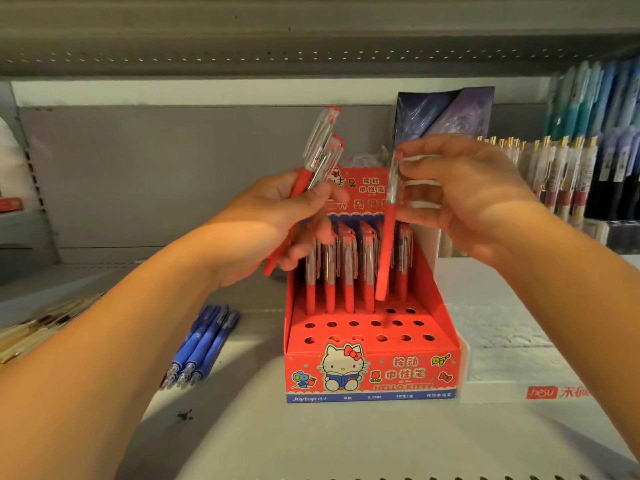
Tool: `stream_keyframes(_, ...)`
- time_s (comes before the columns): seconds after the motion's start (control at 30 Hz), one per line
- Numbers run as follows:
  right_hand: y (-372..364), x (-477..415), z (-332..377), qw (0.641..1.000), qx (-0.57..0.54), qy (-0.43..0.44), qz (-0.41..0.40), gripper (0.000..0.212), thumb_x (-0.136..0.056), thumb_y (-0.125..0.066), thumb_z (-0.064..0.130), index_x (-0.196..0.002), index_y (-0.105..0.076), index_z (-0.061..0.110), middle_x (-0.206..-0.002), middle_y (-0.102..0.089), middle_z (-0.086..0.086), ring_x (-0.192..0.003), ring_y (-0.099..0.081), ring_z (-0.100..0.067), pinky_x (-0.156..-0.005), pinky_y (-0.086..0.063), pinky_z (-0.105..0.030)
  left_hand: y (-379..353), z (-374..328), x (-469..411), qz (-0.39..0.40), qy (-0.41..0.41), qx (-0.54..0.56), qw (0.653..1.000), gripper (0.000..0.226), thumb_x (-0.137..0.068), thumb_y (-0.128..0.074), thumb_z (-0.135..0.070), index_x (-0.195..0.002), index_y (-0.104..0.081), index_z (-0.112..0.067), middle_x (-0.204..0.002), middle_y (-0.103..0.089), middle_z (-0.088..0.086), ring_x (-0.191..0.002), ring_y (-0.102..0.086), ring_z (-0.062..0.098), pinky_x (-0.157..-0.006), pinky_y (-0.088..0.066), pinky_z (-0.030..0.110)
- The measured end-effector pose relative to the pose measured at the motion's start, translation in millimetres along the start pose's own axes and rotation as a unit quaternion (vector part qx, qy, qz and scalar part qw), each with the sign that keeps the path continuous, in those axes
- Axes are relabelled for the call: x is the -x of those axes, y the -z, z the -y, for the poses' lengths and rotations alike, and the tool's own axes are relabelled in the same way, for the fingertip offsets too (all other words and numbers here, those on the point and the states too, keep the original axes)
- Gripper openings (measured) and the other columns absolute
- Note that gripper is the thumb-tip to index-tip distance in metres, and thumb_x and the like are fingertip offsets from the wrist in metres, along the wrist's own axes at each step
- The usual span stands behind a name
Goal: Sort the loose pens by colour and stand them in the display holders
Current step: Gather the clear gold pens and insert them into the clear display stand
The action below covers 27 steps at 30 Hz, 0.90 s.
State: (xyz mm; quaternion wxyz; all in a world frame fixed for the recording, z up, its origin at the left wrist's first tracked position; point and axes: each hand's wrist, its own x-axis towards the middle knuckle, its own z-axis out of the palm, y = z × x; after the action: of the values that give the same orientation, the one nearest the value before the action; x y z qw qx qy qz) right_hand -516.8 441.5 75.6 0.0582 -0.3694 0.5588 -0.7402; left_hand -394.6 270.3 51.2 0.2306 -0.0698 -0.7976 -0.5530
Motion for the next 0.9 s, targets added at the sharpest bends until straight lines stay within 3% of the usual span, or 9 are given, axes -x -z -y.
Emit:
stream_keyframes(0.17,-2.3,-1.3,-6.4,0.980,0.193,0.039,-0.009,0.018,-0.089,-0.063,-0.001,-0.086,-0.066,0.017,-0.076,-0.072,-0.008,-0.059,-0.070,-0.017,-0.054,-0.061,-0.037,0.5,-0.8,0.3,0.014,0.039,0.040,0.998,0.030,-0.091,-0.053,-0.039,-0.105,-0.062,-0.014,-0.060,-0.040,0.001,-0.039,-0.020,0.007,-0.038,-0.015,0.015)
stream_keyframes(0.27,-2.4,-0.9,-10.0,0.973,0.226,0.053,-0.012,0.022,-0.088,-0.062,-0.002,-0.084,-0.066,0.020,-0.070,-0.071,-0.003,-0.060,-0.070,-0.017,-0.055,-0.062,-0.039,1.2,-2.1,-0.2,0.024,0.058,0.084,0.994,0.019,-0.097,-0.047,-0.028,-0.091,-0.061,-0.016,-0.060,-0.039,0.004,-0.038,-0.020,0.008,-0.038,-0.013,0.014)
stream_keyframes(0.33,-2.6,-0.4,-11.3,0.970,0.237,0.051,-0.009,0.024,-0.087,-0.060,-0.003,-0.083,-0.066,0.020,-0.068,-0.069,-0.002,-0.062,-0.070,-0.018,-0.057,-0.062,-0.040,1.0,-1.8,-0.7,0.018,0.066,0.105,0.992,0.026,-0.099,-0.038,-0.017,-0.083,-0.058,-0.016,-0.060,-0.039,0.005,-0.037,-0.021,0.008,-0.037,-0.015,0.013)
stream_keyframes(0.43,-3.7,0.8,-11.7,0.969,0.241,0.047,0.001,0.023,-0.087,-0.060,-0.003,-0.085,-0.066,0.019,-0.075,-0.070,-0.008,-0.069,-0.072,-0.025,-0.059,-0.062,-0.042,-2.1,-1.5,-0.4,0.009,0.058,0.088,0.994,0.030,-0.101,-0.037,-0.011,-0.081,-0.059,-0.013,-0.061,-0.046,0.008,-0.038,-0.027,0.009,-0.036,-0.019,0.015)
stream_keyframes(0.5,-3.9,1.2,-10.7,0.970,0.238,0.046,0.004,0.021,-0.087,-0.061,-0.003,-0.085,-0.066,0.017,-0.076,-0.070,-0.011,-0.069,-0.071,-0.028,-0.059,-0.062,-0.042,-5.1,-1.5,0.3,0.007,0.048,0.066,0.997,0.023,-0.103,-0.039,-0.010,-0.091,-0.059,-0.008,-0.063,-0.053,0.009,-0.041,-0.033,0.011,-0.036,-0.025,0.018)
stream_keyframes(0.7,-2.5,2.4,-7.4,0.965,0.257,0.051,0.005,0.016,-0.084,-0.066,0.002,-0.084,-0.065,0.018,-0.083,-0.070,-0.015,-0.072,-0.072,-0.027,-0.054,-0.061,-0.037,-5.8,-0.7,0.4,0.007,0.050,0.044,0.998,0.016,-0.099,-0.047,-0.013,-0.103,-0.061,-0.006,-0.083,-0.072,0.013,-0.059,-0.065,0.018,-0.052,-0.055,0.027)
stream_keyframes(0.9,-2.4,3.3,-11.1,0.924,0.376,0.002,0.069,0.012,-0.080,-0.070,0.008,-0.085,-0.063,0.016,-0.079,-0.071,-0.011,-0.062,-0.073,-0.022,-0.061,-0.063,-0.042,-4.9,0.0,-0.4,0.016,0.056,0.062,0.996,0.019,-0.096,-0.050,-0.016,-0.107,-0.062,-0.006,-0.087,-0.072,0.015,-0.065,-0.070,0.021,-0.058,-0.059,0.031)
